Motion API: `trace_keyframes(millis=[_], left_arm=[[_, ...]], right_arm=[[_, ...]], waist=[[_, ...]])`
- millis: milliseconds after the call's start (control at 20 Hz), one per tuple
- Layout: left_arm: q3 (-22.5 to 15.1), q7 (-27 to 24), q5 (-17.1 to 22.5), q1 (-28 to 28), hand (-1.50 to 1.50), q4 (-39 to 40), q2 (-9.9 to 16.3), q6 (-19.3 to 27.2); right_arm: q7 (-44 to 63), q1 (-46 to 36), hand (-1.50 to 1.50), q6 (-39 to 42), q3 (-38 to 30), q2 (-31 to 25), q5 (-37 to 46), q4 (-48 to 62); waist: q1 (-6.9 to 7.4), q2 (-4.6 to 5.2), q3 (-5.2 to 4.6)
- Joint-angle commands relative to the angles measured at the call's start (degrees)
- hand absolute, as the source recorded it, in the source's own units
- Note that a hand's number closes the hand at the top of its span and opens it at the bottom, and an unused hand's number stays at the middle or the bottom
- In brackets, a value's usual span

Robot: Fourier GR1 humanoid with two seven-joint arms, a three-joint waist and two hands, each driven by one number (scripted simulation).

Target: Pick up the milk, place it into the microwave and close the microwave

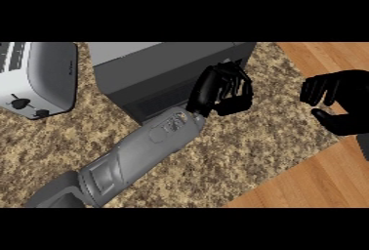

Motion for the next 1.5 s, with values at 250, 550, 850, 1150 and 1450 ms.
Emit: trace_keyframes(millis=[250,550,850,1150,1450], left_arm=[[0.6,-0.2,1.5,-3.5,1.50,2.2,-1.5,0.9],[0.2,-0.4,1.9,-3.2,1.50,2.0,-1.5,2.7],[0.3,-0.8,2.5,-2.4,1.50,1.9,-1.4,4.6],[0.0,-1.2,2.6,-2.5,1.50,1.6,-1.4,5.8],[9.0,4.3,13.2,3.1,1.50,-0.9,-1.5,6.8]], right_arm=[[-0.9,-0.4,1.50,6.8,4.4,-0.2,-1.6,-6.9],[1.3,-0.1,1.50,6.7,6.0,-0.1,-3.3,-11.0],[2.7,0.8,1.50,6.2,6.9,-0.1,-4.7,-14.4],[4.0,2.0,1.50,6.3,7.9,-0.4,-5.7,-17.2],[8.7,4.8,1.50,8.5,13.3,-1.7,-5.6,-19.8]], waist=[[-2.41,0.33,0.14],[-3.55,0.36,0.13],[-4.13,0.34,0.09],[-4.73,0.39,0.15],[-1.42,2.06,-1.09]])
